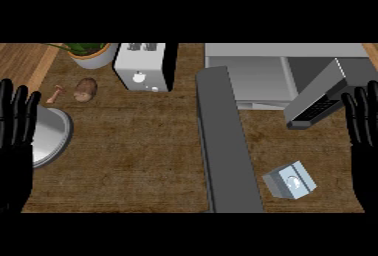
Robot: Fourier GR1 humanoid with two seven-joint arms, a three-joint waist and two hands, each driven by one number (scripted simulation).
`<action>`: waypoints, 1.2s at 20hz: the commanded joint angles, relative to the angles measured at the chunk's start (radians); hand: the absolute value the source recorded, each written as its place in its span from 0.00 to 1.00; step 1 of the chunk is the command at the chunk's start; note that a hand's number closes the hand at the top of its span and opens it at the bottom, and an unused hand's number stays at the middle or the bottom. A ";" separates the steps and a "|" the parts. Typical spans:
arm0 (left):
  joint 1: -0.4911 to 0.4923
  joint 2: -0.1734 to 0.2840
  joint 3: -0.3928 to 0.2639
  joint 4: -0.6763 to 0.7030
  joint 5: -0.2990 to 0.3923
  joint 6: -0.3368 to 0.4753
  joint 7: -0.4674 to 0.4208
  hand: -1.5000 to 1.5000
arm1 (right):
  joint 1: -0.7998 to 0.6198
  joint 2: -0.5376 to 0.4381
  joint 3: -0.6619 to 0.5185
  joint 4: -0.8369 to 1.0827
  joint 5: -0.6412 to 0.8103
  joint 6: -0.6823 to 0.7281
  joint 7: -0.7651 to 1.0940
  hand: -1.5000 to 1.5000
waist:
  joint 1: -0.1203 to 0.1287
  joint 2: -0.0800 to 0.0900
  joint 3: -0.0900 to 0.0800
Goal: Pick up the milk, place it into the microwave and close the microwave
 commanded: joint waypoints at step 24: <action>0.197 -0.104 -0.569 0.181 -0.074 0.331 -0.204 0.00 | 0.824 0.036 0.270 -0.075 0.147 0.071 -0.490 0.00 | -0.030 -0.032 -0.016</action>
